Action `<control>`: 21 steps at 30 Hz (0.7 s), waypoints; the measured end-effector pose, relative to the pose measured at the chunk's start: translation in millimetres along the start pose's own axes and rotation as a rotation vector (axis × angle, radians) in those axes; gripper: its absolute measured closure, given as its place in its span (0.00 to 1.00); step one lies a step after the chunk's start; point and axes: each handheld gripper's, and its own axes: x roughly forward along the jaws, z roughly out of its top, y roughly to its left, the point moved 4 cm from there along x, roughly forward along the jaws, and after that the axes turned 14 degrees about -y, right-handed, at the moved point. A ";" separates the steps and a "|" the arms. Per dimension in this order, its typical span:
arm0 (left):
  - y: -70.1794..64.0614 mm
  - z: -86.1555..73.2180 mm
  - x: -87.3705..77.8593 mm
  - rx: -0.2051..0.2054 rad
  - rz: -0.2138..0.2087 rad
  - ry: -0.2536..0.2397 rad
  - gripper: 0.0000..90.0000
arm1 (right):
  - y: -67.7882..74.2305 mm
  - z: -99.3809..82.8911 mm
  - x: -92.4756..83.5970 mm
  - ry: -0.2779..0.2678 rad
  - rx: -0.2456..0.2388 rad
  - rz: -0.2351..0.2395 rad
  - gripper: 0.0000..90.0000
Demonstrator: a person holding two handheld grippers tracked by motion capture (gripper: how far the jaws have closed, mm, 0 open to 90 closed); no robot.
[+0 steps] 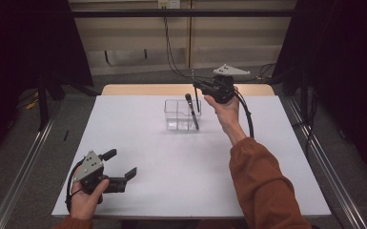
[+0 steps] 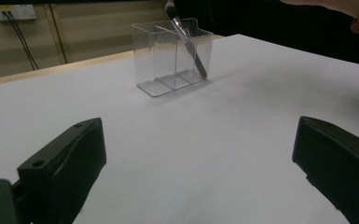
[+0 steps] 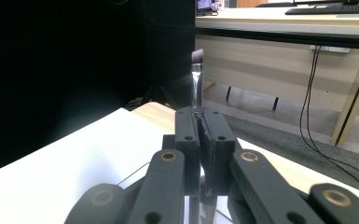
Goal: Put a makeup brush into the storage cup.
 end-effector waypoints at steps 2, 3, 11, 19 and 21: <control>-0.7 -0.1 0.4 -0.002 -0.002 0.003 0.03 | 1.0 -0.7 1.4 -0.004 0.002 -0.002 0.96; -0.8 -0.1 0.5 -0.001 -0.002 0.003 0.03 | 1.5 -1.2 2.4 -0.002 0.003 0.001 0.96; -0.2 -0.2 -0.1 -0.003 -0.002 0.002 0.03 | -2.0 -7.1 7.4 0.013 0.006 -0.011 0.96; -0.8 -0.2 0.0 -0.003 -0.008 0.005 0.03 | -6.5 -13.6 9.7 0.020 0.011 -0.024 0.96; -0.6 -0.6 0.2 -0.005 -0.009 0.006 0.03 | -7.1 -14.5 9.9 0.018 0.014 -0.025 0.96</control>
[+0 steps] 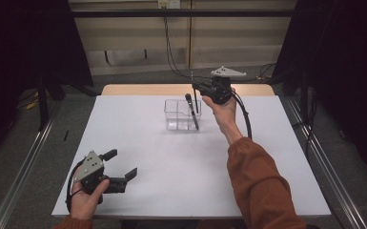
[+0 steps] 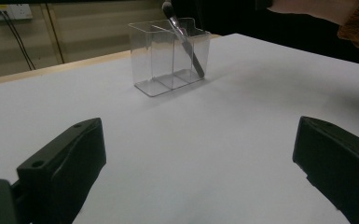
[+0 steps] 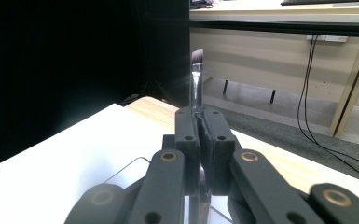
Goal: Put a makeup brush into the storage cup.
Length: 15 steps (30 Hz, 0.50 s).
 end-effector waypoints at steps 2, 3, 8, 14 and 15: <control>0.1 0.0 0.1 -0.001 0.001 -0.001 0.03 | -0.2 -1.2 0.0 0.005 0.001 0.000 0.96; 0.0 0.1 0.0 -0.001 0.003 -0.002 0.03 | 0.1 -1.8 0.0 0.005 0.000 -0.001 0.96; -0.1 0.2 -0.2 0.002 0.001 -0.001 0.03 | 1.0 -6.4 1.2 0.012 -0.003 -0.004 0.96; 0.1 -0.1 0.1 -0.002 0.002 -0.003 0.03 | -0.4 -11.0 3.4 0.028 -0.006 -0.012 0.96; 0.3 -0.2 0.1 -0.003 0.003 -0.002 0.03 | -0.7 -12.2 3.6 0.030 -0.009 -0.011 0.96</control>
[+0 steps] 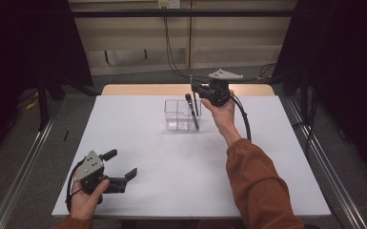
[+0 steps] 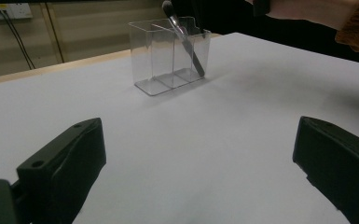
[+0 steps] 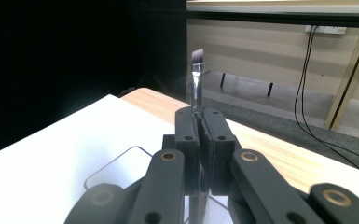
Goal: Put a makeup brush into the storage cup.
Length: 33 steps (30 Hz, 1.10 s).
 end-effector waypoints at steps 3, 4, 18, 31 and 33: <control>0.3 0.1 -0.3 0.002 0.001 0.000 0.03 | -0.4 -3.8 -0.2 0.008 0.003 -0.002 0.96; 0.3 0.2 -0.4 0.003 0.001 0.001 0.03 | -0.6 -4.8 -0.6 0.005 0.009 -0.006 0.96; 0.3 0.2 -0.1 0.006 0.001 0.002 0.03 | -6.9 -19.1 -5.5 0.020 0.028 -0.022 0.96; 0.4 0.4 -0.5 0.009 0.000 0.003 0.03 | -4.6 -25.9 -7.2 0.030 0.038 -0.021 0.96; 0.5 0.5 -0.5 0.009 0.002 0.003 0.03 | -4.9 -27.5 -7.9 0.031 0.039 -0.020 0.96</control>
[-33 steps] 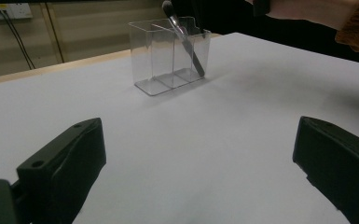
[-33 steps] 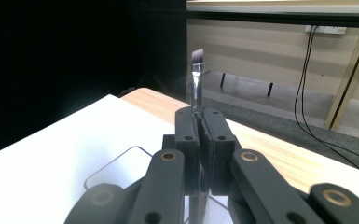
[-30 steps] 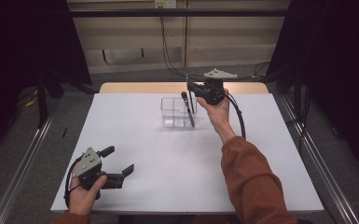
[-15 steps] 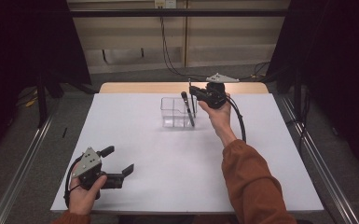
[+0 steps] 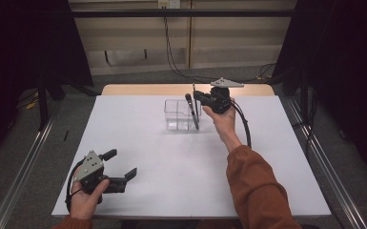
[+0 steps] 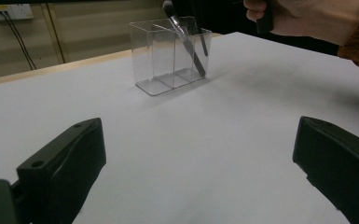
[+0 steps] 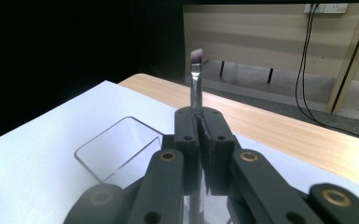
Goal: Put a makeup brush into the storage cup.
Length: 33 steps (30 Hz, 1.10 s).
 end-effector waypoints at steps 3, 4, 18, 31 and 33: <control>0.0 -0.1 0.2 -0.001 0.000 0.001 0.03 | -1.8 -4.1 -0.8 0.006 0.005 -0.003 0.96; 0.1 0.0 0.2 -0.001 0.000 0.000 0.03 | -2.7 -5.2 -1.0 0.007 0.009 -0.005 0.96; -0.1 -0.3 0.5 -0.004 0.000 -0.001 0.03 | -8.5 -8.8 -5.2 0.014 0.022 -0.011 0.90; 0.9 -0.4 1.4 0.003 0.001 0.006 0.03 | -7.2 -9.3 -13.0 -0.007 0.009 0.009 0.55; 0.8 -0.5 2.2 0.002 0.002 0.008 0.03 | -6.2 -9.3 -13.7 -0.009 -0.005 0.009 0.51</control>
